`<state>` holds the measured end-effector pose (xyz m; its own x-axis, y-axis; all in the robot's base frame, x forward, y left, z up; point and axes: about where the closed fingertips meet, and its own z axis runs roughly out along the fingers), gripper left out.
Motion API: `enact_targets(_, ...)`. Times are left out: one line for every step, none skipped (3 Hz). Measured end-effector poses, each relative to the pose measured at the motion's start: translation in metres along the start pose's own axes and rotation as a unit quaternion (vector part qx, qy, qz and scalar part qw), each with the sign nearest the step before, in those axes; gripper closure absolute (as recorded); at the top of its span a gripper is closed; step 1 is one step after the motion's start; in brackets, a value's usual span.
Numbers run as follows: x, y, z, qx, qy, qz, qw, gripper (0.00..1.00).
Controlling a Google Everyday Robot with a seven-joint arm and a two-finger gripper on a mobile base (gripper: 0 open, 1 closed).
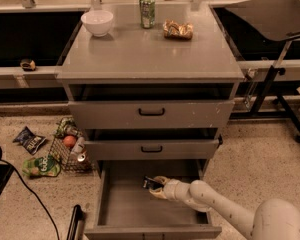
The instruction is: Pick rxbar blueberry from bottom drawer and place on counter
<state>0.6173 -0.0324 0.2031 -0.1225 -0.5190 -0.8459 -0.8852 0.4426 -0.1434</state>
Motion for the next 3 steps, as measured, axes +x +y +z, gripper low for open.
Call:
enact_targets(-0.008, 0.023, 0.0, -0.041, -0.016, 0.0, 0.999, 1.0)
enact_targets(-0.008, 0.023, 0.0, -0.041, -0.016, 0.0, 0.999, 1.0)
enact_targets(-0.038, 0.035, -0.009, -0.082, -0.029, -0.058, 0.9945, 1.0)
